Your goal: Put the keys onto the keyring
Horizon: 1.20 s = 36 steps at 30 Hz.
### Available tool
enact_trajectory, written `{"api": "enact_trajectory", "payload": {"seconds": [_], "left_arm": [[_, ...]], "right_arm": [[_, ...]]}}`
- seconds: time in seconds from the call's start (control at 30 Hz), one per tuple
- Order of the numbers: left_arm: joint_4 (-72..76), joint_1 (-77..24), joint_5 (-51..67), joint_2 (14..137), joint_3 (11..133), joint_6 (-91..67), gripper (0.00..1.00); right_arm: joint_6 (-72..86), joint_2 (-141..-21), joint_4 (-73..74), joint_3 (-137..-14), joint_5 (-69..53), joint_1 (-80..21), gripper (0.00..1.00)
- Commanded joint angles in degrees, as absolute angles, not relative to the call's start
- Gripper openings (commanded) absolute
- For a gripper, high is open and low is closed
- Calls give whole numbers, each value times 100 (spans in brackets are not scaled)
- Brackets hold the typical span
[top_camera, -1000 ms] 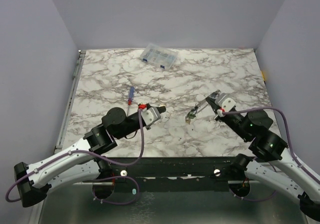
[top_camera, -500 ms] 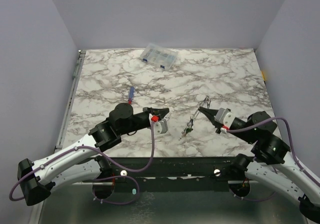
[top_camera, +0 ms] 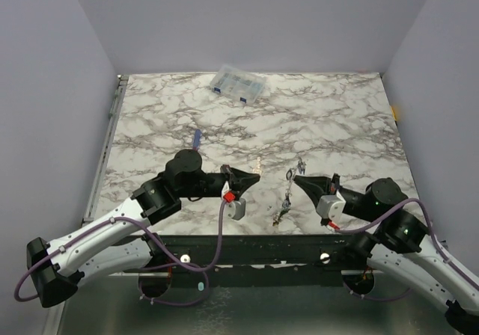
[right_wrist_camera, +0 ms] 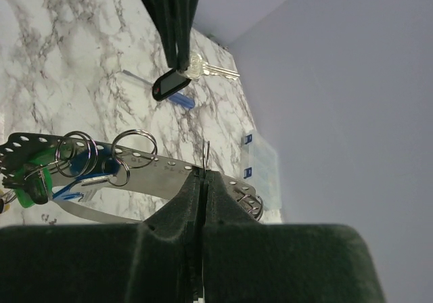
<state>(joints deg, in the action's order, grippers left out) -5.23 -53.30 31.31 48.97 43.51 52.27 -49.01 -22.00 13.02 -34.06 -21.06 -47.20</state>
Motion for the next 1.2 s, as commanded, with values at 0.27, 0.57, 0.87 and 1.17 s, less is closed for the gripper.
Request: {"api": "enact_trajectory", "payload": {"seconds": [0.27,0.57,0.87,1.17], "left_arm": [[-1077,-5231,4268,5263,4879,5778,0],[-469,-5113,4265,5495,4711,5255,0],[733,-4832,4285,5648,4466,4253,0],[756,-4771,4679,5777,4466,4148,0]], "right_arm": [[-6818,-1953,1096,-3041,-2237,-4739,0],[-7247,-2013,944,-2845,-2235,-4732,0],[-6906,-2215,676,-2824,-2507,-4758,0],[-6186,-2474,505,-2931,-2688,-4786,0]]}}
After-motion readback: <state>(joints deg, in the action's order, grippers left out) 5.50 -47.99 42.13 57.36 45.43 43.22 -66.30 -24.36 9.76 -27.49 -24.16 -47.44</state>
